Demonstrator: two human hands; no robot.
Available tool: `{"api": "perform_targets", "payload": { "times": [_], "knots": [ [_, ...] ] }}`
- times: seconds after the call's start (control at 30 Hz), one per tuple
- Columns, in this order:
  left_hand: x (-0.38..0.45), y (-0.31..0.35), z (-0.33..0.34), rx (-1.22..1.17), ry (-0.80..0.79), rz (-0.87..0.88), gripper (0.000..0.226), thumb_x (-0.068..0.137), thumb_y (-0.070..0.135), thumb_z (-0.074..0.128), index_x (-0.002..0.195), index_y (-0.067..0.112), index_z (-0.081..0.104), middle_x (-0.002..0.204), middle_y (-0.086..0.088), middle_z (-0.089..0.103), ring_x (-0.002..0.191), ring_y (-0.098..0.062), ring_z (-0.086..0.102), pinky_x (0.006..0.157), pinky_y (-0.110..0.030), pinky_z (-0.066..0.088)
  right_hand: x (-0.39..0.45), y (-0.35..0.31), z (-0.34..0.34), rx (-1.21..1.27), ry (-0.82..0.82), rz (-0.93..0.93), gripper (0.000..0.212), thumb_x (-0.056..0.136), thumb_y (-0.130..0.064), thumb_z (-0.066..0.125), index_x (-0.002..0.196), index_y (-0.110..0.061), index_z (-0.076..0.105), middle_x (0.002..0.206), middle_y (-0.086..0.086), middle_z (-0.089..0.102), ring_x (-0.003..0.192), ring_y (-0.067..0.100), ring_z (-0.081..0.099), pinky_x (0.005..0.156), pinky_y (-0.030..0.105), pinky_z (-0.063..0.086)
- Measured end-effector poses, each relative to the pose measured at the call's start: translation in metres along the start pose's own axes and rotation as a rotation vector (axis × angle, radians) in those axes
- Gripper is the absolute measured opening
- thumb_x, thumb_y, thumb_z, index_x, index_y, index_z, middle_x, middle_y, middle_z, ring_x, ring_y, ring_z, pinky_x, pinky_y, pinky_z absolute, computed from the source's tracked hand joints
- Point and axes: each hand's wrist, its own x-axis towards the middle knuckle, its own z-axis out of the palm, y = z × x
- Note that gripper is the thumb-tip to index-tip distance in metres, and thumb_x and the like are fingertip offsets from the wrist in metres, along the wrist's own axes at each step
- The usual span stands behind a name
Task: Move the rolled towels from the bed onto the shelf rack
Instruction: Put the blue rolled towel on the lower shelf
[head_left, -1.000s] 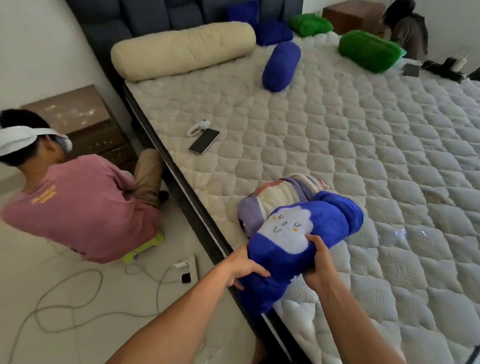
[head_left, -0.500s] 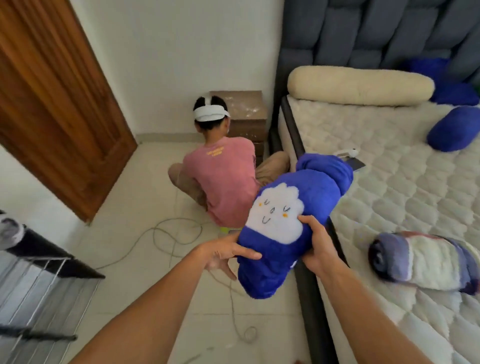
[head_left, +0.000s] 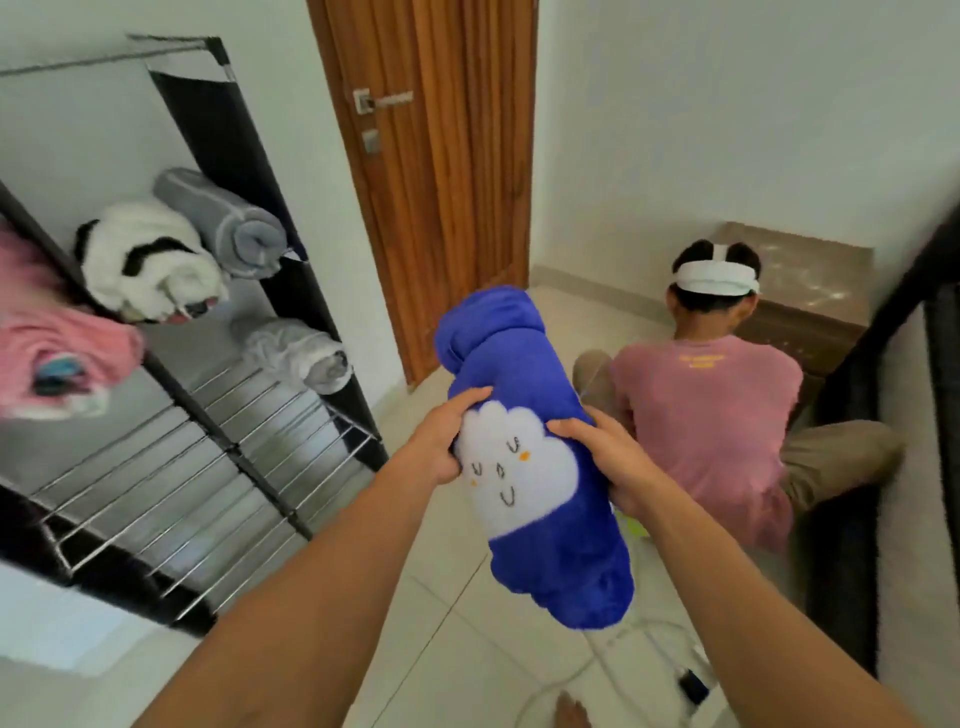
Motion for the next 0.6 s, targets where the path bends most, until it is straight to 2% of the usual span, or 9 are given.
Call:
{"api": "perform_targets", "payload": {
  "times": [0.1, 0.17, 0.27, 0.33, 0.43, 0.53, 0.6],
  "knots": [
    [0.021, 0.01, -0.021, -0.147, 0.169, 0.042, 0.03, 0.079, 0.017, 0.071, 0.108, 0.013, 0.069, 0.095, -0.012, 0.074, 0.08, -0.029, 0.069, 0.077, -0.038, 0.057, 0.045, 0.015, 0.008, 0.028, -0.093, 0.027, 0.054, 0.074, -0.034, 0.075, 0.124, -0.024, 0.058, 0.117, -0.002, 0.071, 0.107, 0.022, 0.067, 0.094, 0.04, 0.051],
    [0.033, 0.015, -0.036, -0.227, 0.264, 0.057, 0.034, 0.077, 0.014, 0.072, 0.111, 0.011, 0.068, 0.098, -0.013, 0.073, 0.082, -0.03, 0.068, 0.076, -0.039, 0.057, 0.066, 0.028, 0.009, -0.014, -0.17, 0.062, 0.064, 0.07, -0.041, 0.076, 0.129, -0.026, 0.053, 0.12, -0.003, 0.069, 0.113, 0.02, 0.064, 0.095, 0.037, 0.048],
    [0.047, 0.021, -0.065, -0.348, 0.39, 0.077, 0.022, 0.081, 0.011, 0.068, 0.103, 0.01, 0.068, 0.08, -0.011, 0.075, 0.077, -0.029, 0.066, 0.076, -0.039, 0.056, 0.088, 0.046, 0.008, -0.182, -0.314, 0.174, 0.084, 0.056, -0.055, 0.075, 0.132, -0.031, 0.048, 0.122, -0.006, 0.065, 0.115, 0.012, 0.057, 0.097, 0.038, 0.037],
    [0.054, 0.027, -0.087, -0.408, 0.468, 0.077, 0.014, 0.083, 0.011, 0.067, 0.097, 0.01, 0.068, 0.07, -0.009, 0.075, 0.08, -0.029, 0.066, 0.079, -0.042, 0.055, 0.099, 0.064, 0.009, -0.27, -0.405, 0.282, 0.089, 0.053, -0.057, 0.076, 0.133, -0.032, 0.045, 0.123, -0.011, 0.06, 0.114, 0.008, 0.054, 0.1, 0.042, 0.032],
    [0.069, 0.039, -0.118, -0.503, 0.553, 0.081, 0.033, 0.083, 0.013, 0.067, 0.116, 0.01, 0.065, 0.099, -0.013, 0.073, 0.091, -0.032, 0.066, 0.078, -0.046, 0.053, 0.116, 0.089, 0.014, -0.267, -0.441, 0.42, 0.09, 0.058, -0.058, 0.077, 0.135, -0.032, 0.04, 0.128, -0.012, 0.054, 0.126, 0.018, 0.047, 0.11, 0.054, 0.022],
    [0.083, 0.058, -0.145, -0.574, 0.601, 0.085, 0.036, 0.087, 0.013, 0.063, 0.123, 0.011, 0.061, 0.104, -0.012, 0.069, 0.081, -0.029, 0.064, 0.081, -0.045, 0.049, 0.14, 0.1, 0.027, -0.17, -0.402, 0.511, 0.087, 0.066, -0.06, 0.075, 0.139, -0.035, 0.036, 0.146, -0.004, 0.042, 0.139, 0.028, 0.035, 0.112, 0.06, 0.019],
    [0.095, 0.068, -0.169, -0.62, 0.611, 0.081, 0.037, 0.087, 0.012, 0.062, 0.124, 0.009, 0.06, 0.114, -0.012, 0.067, 0.085, -0.03, 0.064, 0.087, -0.046, 0.049, 0.158, 0.105, 0.041, -0.068, -0.365, 0.541, 0.081, 0.073, -0.059, 0.068, 0.142, -0.033, 0.035, 0.149, -0.001, 0.038, 0.14, 0.032, 0.034, 0.11, 0.062, 0.022]
  ]
}}
